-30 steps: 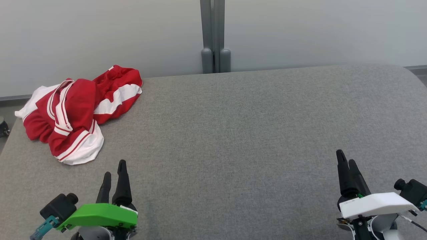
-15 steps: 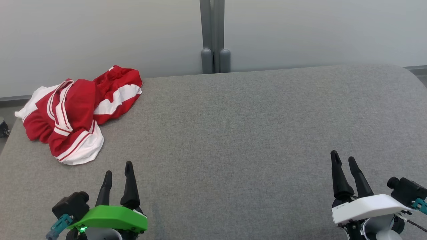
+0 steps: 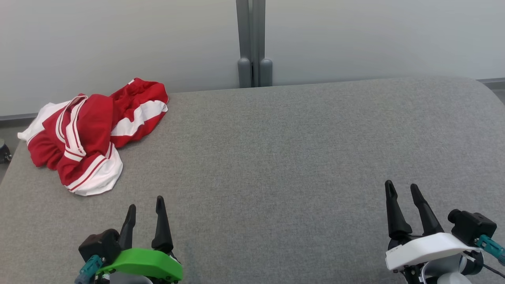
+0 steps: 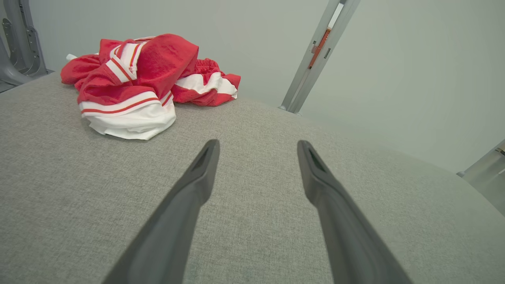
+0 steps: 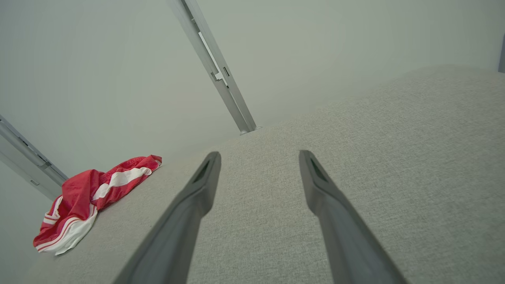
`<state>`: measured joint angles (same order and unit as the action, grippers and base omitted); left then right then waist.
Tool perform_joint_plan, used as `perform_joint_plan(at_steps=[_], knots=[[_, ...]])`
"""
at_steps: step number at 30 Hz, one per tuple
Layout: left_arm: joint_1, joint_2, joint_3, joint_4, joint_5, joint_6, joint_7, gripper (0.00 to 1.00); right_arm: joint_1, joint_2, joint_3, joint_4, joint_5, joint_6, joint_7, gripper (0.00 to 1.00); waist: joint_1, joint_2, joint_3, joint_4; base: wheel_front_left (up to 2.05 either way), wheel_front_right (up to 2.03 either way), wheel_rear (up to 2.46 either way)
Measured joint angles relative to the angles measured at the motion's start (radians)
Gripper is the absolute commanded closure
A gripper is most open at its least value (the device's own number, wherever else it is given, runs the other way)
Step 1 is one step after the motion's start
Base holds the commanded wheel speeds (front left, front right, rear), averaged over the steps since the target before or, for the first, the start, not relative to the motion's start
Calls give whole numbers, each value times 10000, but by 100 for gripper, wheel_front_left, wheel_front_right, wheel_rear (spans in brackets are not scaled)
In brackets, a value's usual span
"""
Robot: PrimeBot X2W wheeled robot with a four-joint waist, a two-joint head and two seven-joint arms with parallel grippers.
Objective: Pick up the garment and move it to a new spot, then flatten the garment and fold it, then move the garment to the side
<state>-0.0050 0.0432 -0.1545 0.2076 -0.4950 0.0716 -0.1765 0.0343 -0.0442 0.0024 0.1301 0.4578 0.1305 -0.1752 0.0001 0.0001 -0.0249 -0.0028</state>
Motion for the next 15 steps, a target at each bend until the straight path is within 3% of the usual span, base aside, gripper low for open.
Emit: perform_joint_plan(at_steps=[15], knots=[[54,12,-207,355,1310,111,-355,0,-33,-13,104,151,-1630,0,-355,0,0,0,-6,15,0,0,0]])
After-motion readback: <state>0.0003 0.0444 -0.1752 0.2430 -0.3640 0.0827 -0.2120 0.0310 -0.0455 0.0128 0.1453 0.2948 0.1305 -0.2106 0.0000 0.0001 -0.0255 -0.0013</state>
